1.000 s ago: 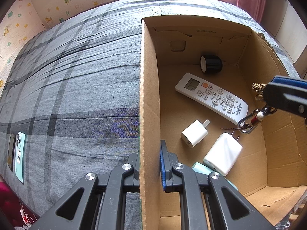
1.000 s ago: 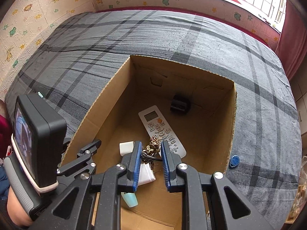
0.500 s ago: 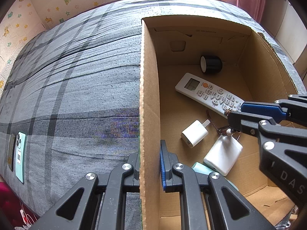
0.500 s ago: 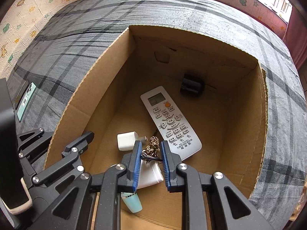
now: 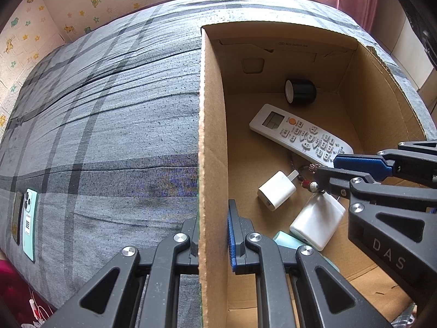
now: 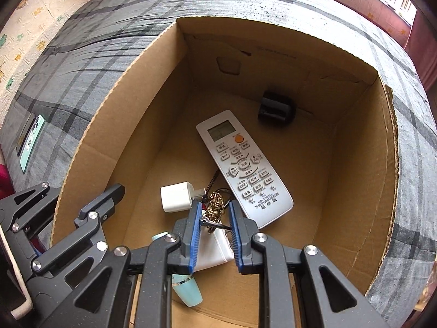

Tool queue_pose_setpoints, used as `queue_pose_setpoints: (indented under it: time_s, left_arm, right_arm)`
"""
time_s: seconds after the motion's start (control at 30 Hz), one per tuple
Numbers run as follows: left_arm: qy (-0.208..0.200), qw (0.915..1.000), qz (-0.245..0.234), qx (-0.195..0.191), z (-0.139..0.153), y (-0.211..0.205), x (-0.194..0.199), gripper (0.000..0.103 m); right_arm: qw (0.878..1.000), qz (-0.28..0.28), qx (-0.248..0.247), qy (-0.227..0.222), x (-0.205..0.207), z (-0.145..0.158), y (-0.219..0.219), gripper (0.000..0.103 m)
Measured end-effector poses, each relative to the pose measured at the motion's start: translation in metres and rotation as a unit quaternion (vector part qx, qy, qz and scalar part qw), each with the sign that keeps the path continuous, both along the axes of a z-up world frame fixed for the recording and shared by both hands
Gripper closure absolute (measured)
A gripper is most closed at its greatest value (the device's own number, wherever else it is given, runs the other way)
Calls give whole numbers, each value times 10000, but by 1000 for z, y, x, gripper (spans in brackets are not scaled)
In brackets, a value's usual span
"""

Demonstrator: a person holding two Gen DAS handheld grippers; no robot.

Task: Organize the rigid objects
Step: 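Lower the keys into the box and open the right gripper, then withdraw the right gripper from the box toward the blue key fob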

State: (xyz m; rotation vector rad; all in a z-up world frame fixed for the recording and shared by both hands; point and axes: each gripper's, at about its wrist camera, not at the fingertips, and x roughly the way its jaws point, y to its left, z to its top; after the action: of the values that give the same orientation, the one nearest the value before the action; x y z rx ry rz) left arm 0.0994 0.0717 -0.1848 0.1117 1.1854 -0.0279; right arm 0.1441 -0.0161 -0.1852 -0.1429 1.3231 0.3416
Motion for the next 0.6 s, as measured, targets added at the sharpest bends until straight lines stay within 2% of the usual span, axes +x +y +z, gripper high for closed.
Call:
queue_pose_setpoints:
  time_s: [0.3, 0.33, 0.4, 0.53, 0.6]
  left_arm:
    - [0, 10000, 0, 19, 0, -1, 0, 90]
    - [0, 10000, -3, 22, 1, -1, -1, 90]
    - [-1, 10000, -7, 32, 1, -2, -1, 90]
    - [-1, 10000, -1, 31, 1, -2, -1, 90]
    - [-2, 10000, -4, 30, 1, -2, -1, 90]
  right_arm:
    - [10000, -50, 73, 2, 2, 1, 0, 79]
    - [9999, -48, 96, -11, 3, 2, 0, 77]
    - [9999, -85, 79, -84, 2, 8, -2, 61]
    - [9995, -146, 30, -280, 0, 21, -6, 50]
    - [9992, -202, 21, -330, -1, 25, -9, 41]
